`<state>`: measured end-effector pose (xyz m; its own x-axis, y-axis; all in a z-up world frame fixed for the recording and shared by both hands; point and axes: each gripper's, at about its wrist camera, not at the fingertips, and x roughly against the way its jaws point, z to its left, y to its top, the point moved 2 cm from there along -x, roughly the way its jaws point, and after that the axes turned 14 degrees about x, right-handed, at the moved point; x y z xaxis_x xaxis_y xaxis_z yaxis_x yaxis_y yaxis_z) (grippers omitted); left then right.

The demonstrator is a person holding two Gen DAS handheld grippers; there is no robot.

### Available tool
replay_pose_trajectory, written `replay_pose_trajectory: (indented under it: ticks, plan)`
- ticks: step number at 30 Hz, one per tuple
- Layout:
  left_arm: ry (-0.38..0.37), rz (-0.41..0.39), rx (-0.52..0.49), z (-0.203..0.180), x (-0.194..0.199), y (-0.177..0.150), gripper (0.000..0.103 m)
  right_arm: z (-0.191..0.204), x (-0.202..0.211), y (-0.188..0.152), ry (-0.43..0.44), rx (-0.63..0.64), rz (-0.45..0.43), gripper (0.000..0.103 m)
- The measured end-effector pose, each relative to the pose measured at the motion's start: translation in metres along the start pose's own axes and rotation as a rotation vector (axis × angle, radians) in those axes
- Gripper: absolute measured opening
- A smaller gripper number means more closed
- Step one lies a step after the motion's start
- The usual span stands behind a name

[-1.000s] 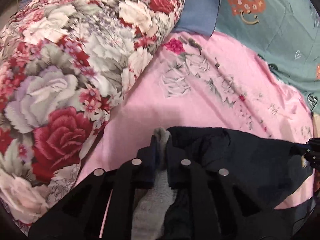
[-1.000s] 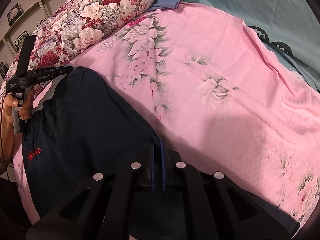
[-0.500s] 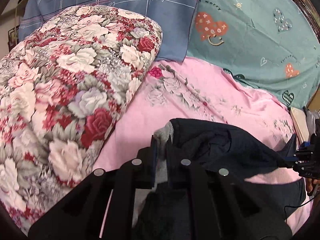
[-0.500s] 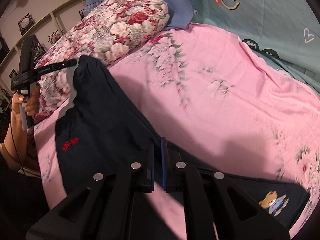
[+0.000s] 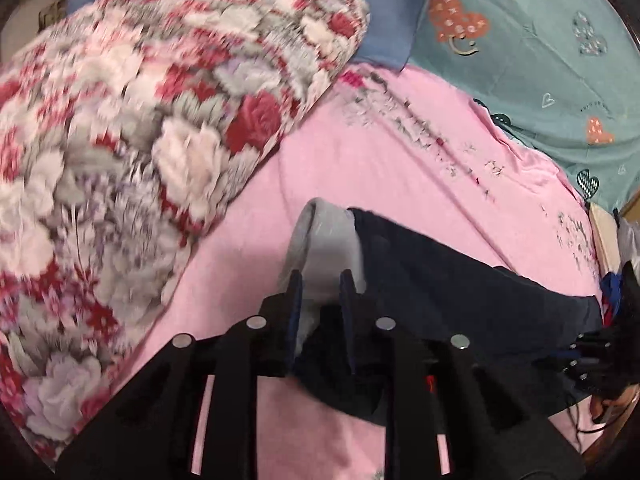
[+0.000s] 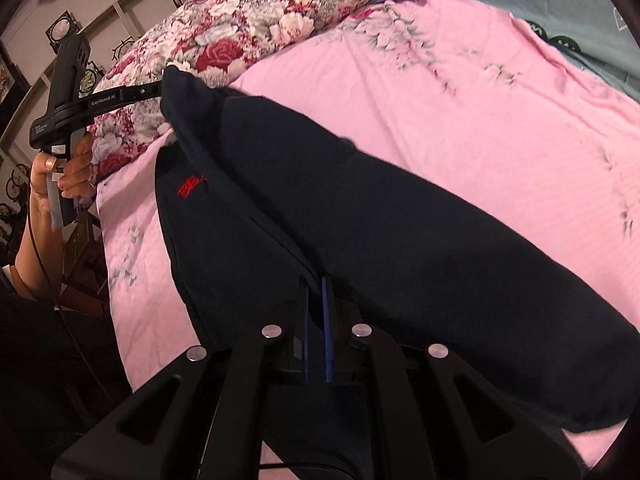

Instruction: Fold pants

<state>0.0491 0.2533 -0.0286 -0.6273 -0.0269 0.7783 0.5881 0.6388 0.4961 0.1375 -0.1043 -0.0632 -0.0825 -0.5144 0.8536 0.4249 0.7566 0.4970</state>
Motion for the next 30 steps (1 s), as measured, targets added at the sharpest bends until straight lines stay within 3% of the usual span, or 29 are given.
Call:
replay_pose_trajectory:
  ticks: [1,3,4,6,8,12,15,16,17,22,30]
  plan:
    - [-0.005,0.001,0.008,0.002,0.002,-0.001,0.031,0.003,-0.006,-0.002,0.011,-0.003,0.01,0.006]
    - [-0.002,-0.012,0.015,0.006,0.011,-0.003,0.061,0.008,-0.017,-0.005,-0.004,0.013,0.037,0.01]
    - [-0.003,-0.017,0.019,0.006,0.016,-0.003,0.063,0.01,-0.023,-0.006,-0.009,0.017,0.055,0.012]
    - [-0.002,-0.017,0.021,0.003,0.021,-0.002,0.064,0.01,-0.025,-0.007,0.027,0.008,0.046,0.038]
    - [-0.003,0.012,0.029,-0.001,0.02,-0.003,0.064,0.01,-0.019,-0.006,0.043,-0.01,0.022,0.047]
    - [-0.01,0.098,0.063,-0.009,0.003,-0.005,0.063,-0.001,0.01,-0.008,0.026,-0.065,-0.092,0.047]
    - [0.0,0.129,0.062,-0.019,-0.009,-0.007,0.061,-0.017,0.032,-0.019,-0.059,-0.127,-0.149,0.05]
    - [0.003,0.139,0.068,-0.02,-0.013,-0.008,0.058,-0.021,0.038,-0.022,-0.085,-0.143,-0.16,0.05]
    - [-0.001,0.153,0.078,-0.022,-0.018,-0.008,0.049,-0.027,0.045,-0.028,-0.13,-0.163,-0.168,0.05]
    - [0.018,0.202,0.142,-0.021,-0.034,-0.007,0.044,-0.045,0.068,-0.055,-0.242,-0.219,-0.174,0.05]
    - [0.018,0.247,0.206,-0.012,-0.034,-0.014,0.051,-0.041,0.06,-0.063,-0.241,-0.175,-0.15,0.05]
